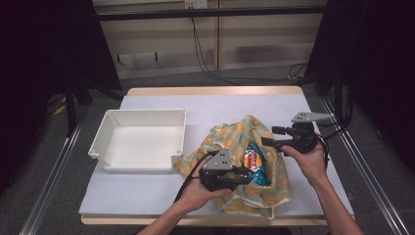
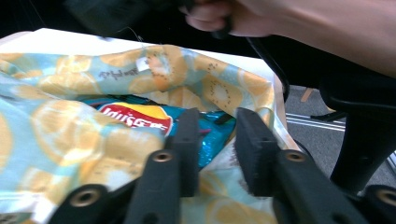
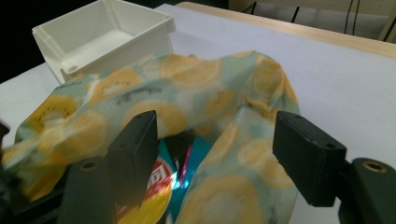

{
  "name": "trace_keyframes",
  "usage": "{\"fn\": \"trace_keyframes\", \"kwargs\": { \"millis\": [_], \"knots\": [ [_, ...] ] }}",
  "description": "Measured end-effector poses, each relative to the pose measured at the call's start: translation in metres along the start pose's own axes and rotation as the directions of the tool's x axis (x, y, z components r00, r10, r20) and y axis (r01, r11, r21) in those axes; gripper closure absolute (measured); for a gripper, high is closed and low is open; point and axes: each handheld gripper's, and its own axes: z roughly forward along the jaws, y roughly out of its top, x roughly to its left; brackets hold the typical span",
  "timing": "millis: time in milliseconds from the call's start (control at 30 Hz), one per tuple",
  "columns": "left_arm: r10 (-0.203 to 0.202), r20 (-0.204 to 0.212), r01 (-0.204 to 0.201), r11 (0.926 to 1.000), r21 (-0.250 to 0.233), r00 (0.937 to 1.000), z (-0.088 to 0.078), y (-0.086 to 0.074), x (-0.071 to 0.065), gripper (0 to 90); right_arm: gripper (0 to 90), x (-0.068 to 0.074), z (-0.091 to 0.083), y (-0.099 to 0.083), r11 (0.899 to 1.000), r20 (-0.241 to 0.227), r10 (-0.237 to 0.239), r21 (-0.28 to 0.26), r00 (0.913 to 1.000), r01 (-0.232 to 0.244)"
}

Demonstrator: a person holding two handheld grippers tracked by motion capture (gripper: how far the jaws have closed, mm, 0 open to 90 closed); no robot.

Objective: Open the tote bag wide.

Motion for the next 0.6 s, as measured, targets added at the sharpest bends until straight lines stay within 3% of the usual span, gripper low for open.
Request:
{"fn": "trace_keyframes", "kwargs": {
  "millis": [33, 133, 333, 400, 467, 567, 600],
  "knots": [
    [0.000, 0.000, 0.000, 1.0000, 0.000, 1.0000, 0.000, 0.000, 0.000, 72.9, 31.2, 0.000, 0.000, 0.000, 1.000, 0.000, 0.000, 0.000, 1.0000, 0.000],
    [0.006, -0.021, -0.006, 1.0000, 0.005, 0.9998, 0.002, 0.007, 0.004, 73.4, 34.6, 0.018, -0.015, -0.014, 1.000, -0.012, -0.007, 0.002, 0.9999, 0.007],
    [0.008, -0.036, -0.007, 0.9986, 0.053, 0.9993, 0.014, 0.004, 0.006, 69.8, 37.1, 0.036, -0.022, -0.040, 0.998, 0.045, -0.007, 0.058, 0.9990, 0.005],
    [0.025, -0.027, -0.022, 0.9941, 0.106, 0.9993, 0.022, 0.000, 0.002, 67.5, 37.8, 0.040, -0.023, -0.053, 0.996, 0.059, 0.003, 0.083, 0.9982, -0.008],
    [0.034, -0.012, -0.033, 0.9922, 0.121, 0.9993, 0.026, -0.004, -0.002, 66.0, 40.5, 0.042, -0.024, -0.060, 0.995, 0.083, -0.012, 0.096, 0.9964, 0.004],
    [0.044, 0.014, -0.046, 0.9879, 0.149, 0.9989, 0.028, -0.006, -0.008, 68.0, 43.8, 0.041, -0.026, -0.067, 0.995, 0.086, 0.003, 0.101, 0.9963, -0.011],
    [0.048, 0.042, -0.054, 0.9865, 0.154, 0.9979, 0.030, -0.010, -0.014, 69.1, 50.2, 0.039, -0.027, -0.074, 0.994, 0.092, 0.007, 0.106, 0.9958, -0.016]
  ]
}}
